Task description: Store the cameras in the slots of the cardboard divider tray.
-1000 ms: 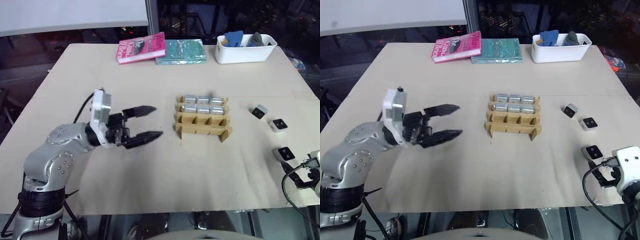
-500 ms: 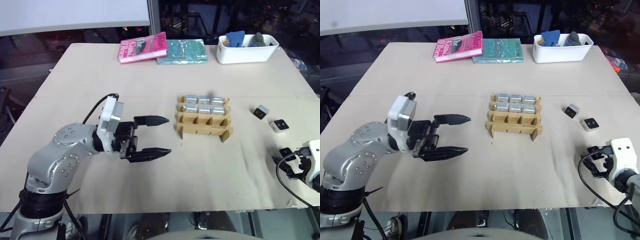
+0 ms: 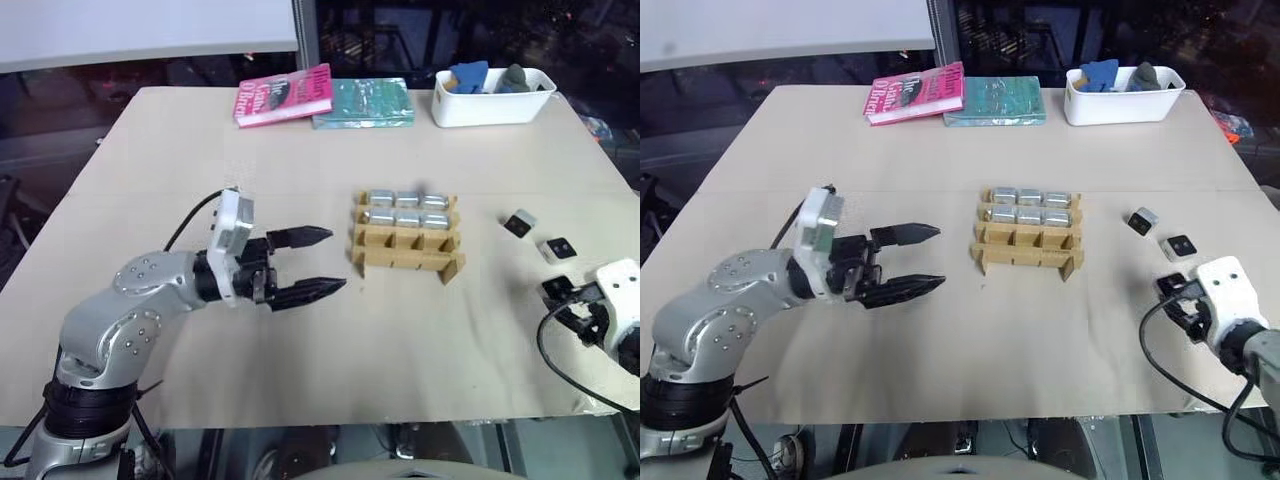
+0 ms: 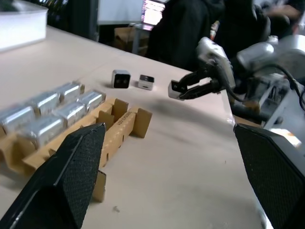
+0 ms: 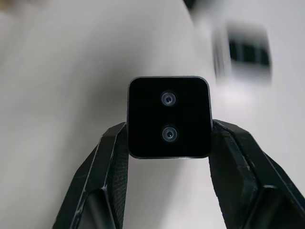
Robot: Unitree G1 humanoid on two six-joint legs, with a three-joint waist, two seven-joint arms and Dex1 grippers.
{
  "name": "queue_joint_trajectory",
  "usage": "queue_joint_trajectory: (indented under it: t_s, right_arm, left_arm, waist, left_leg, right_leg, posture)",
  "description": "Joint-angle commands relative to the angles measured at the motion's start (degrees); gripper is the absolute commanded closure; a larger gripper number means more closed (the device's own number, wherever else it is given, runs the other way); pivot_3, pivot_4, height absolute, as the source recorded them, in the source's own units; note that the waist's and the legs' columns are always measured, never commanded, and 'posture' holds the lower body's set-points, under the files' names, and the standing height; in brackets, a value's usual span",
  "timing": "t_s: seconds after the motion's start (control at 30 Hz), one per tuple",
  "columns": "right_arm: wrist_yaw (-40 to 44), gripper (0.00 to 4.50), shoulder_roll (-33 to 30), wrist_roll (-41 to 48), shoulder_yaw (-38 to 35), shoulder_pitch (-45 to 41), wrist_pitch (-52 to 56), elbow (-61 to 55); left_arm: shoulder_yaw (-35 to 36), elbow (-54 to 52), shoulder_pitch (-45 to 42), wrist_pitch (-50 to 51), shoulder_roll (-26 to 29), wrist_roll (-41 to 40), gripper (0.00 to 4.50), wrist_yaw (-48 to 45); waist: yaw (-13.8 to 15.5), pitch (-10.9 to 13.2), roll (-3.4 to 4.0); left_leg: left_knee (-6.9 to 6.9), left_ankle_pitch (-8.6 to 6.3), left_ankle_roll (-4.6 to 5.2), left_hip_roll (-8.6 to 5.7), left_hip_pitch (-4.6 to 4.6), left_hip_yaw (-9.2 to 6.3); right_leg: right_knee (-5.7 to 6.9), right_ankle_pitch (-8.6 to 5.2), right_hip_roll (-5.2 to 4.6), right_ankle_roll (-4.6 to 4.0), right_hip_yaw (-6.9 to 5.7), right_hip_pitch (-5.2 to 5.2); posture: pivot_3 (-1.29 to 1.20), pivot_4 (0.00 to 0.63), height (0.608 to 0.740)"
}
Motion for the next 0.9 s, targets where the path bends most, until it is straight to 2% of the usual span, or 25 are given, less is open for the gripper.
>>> queue_joint_trajectory:
  t_s: [0.03,0.1,0.2,0.3,0.4,0.67,0.7,0.9]
  right_arm:
    - [0.6,2.63,-2.2,-2.8,6.3,-9.5,-8.1,-8.2]
    - [0.1,2.63,-3.2,-6.6,13.6,-16.1,-10.8,-9.5]
    - [-0.2,2.63,-1.0,-9.4,22.2,-24.5,-13.2,-8.7]
    - [0.0,2.63,1.1,-12.3,28.1,-29.8,-15.5,-7.1]
    - [0.4,2.63,2.3,-14.0,30.5,-31.0,-16.9,-6.5]
    - [1.4,2.63,4.5,-16.3,32.2,-31.3,-18.4,-6.6]
    - [1.4,2.63,4.8,-16.4,32.3,-31.4,-18.5,-6.6]
    - [2.8,2.63,6.3,-15.4,32.2,-31.6,-17.9,-6.7]
  left_arm:
    - [-0.1,0.9,-6.7,11.9,0.1,-11.3,0.0,8.7]
    - [-1.5,4.4,-11.9,16.8,-1.7,-15.2,0.0,13.0]
    - [-3.2,10.0,-17.7,21.4,-6.9,-19.0,0.0,20.8]
    - [-3.4,13.7,-21.5,23.8,-11.8,-21.5,0.0,27.9]
    - [-2.6,16.8,-24.2,25.3,-15.5,-25.0,0.0,34.0]
    - [-2.4,17.6,-25.0,26.7,-16.7,-26.3,0.0,38.1]
    - [-2.5,17.7,-25.0,26.8,-16.7,-26.3,0.56,38.2]
    - [-2.2,19.5,-26.2,26.7,-17.6,-26.9,2.77,38.7]
  waist:
    - [-0.3,0.0,-0.03]
    - [-0.3,0.0,-0.06]
    - [0.2,0.1,-0.12]
    - [0.4,0.1,-0.16]
    - [0.3,0.1,-0.18]
    - [0.1,0.1,-0.17]
    - [0.1,0.1,-0.17]
    - [0.3,0.1,-0.18]
  left_leg:
    - [0.1,0.01,-0.01,0.04,0.0,-0.01]
    - [0.11,0.01,-0.02,0.02,0.03,-0.02]
    - [0.14,0.01,-0.02,-0.03,0.01,-0.06]
    - [0.17,0.02,-0.02,-0.1,-0.13,-0.11]
    - [0.17,0.0,0.01,-0.13,-0.19,-0.12]
    - [0.17,0.05,-0.07,-0.1,-0.07,-0.15]
    - [0.18,0.05,-0.08,-0.1,-0.06,-0.15]
    - [0.18,0.05,-0.08,-0.12,-0.09,-0.16]
  right_leg:
    - [0.05,0.0,0.03,0.03,0.0,0.01]
    - [0.06,0.0,0.08,0.03,0.0,0.03]
    - [0.03,0.01,0.06,0.01,-0.03,0.05]
    - [0.0,0.02,0.0,-0.01,-0.08,-0.01]
    - [-0.04,0.03,-0.21,-0.01,-0.11,-0.01]
    - [0.09,0.03,-0.24,-0.03,-0.13,0.0]
    - [0.11,0.03,-0.24,-0.03,-0.12,0.01]
    - [0.07,0.04,-0.21,-0.03,-0.15,0.01]
  posture:
    - [0.0,0.15,0.74]
    - [0.0,0.15,0.74]
    - [0.0,0.15,0.74]
    - [0.0,0.15,0.74]
    - [0.0,0.15,0.74]
    - [0.0,0.15,0.74]
    - [0.0,0.15,0.74]
    - [0.0,0.15,0.74]
